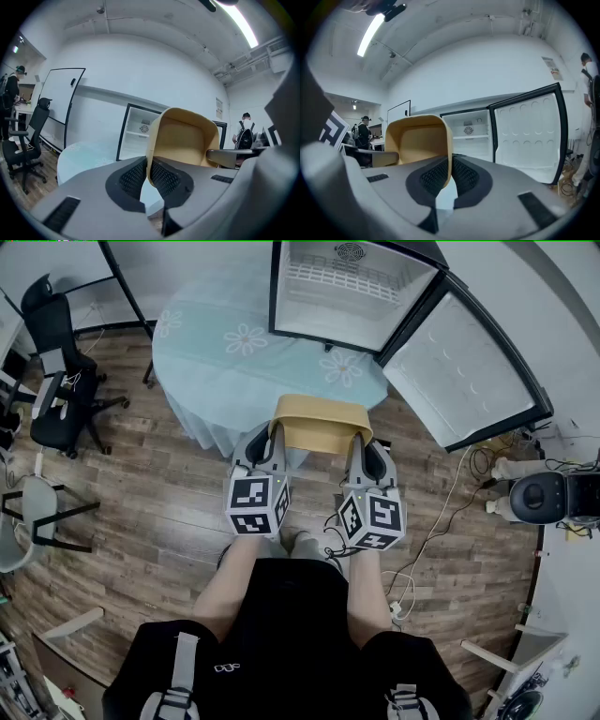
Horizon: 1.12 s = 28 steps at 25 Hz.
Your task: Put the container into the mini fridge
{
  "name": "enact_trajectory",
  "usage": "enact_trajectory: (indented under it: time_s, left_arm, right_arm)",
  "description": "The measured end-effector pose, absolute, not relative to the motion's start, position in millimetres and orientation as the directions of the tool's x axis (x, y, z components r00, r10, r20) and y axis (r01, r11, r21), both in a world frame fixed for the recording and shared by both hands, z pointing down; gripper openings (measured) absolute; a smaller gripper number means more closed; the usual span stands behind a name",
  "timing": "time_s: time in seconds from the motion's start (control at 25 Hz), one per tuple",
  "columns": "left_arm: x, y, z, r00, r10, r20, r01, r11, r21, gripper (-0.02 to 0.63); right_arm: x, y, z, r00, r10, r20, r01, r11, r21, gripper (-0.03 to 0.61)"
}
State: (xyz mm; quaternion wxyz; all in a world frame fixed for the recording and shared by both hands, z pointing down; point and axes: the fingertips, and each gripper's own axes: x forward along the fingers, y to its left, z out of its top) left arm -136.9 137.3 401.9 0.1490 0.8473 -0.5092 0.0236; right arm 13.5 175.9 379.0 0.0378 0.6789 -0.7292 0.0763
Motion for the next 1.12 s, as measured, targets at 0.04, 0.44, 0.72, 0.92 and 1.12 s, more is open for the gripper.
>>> enact_trajectory:
  time_s: [0.04,0.44,0.72,0.92,1.12]
  left_arm:
    - [-137.8,137.4,402.0,0.48,-0.856,0.192,-0.87,-0.436,0.23,0.012]
    - [-148.8,132.0,404.9,0.483,-0.855,0.19,-0.866,-0.433,0.251,0.014]
    - [-149.1,129.4,414.5,0.492,-0.846,0.204,-0.859,-0.434,0.273,0.015]
    - [-151.9,124.5,414.9,0.488,-0.849,0.204,-0.859,-0.426,0.282,0.014]
    - [-154.0,114.5,411.7,0.482,-0.854,0.196,-0.862,-0.423,0.278,0.015]
  right_arm:
    - [12.7,175.8,379.3,-0.076,-0.984,0.159,-0.996,0.067,-0.061,0.015]
    - [1.4,169.6,382.2,-0.069,-0.983,0.173,-0.997,0.062,-0.046,0.021]
    - [0.5,166.8,388.9,-0.059,-0.979,0.195,-0.998,0.054,-0.03,0.021]
    - [-2.4,161.4,388.3,-0.068,-0.978,0.197,-0.998,0.065,-0.026,0.021]
    - [-4.0,150.5,385.7,-0.074,-0.979,0.189,-0.997,0.071,-0.025,0.021]
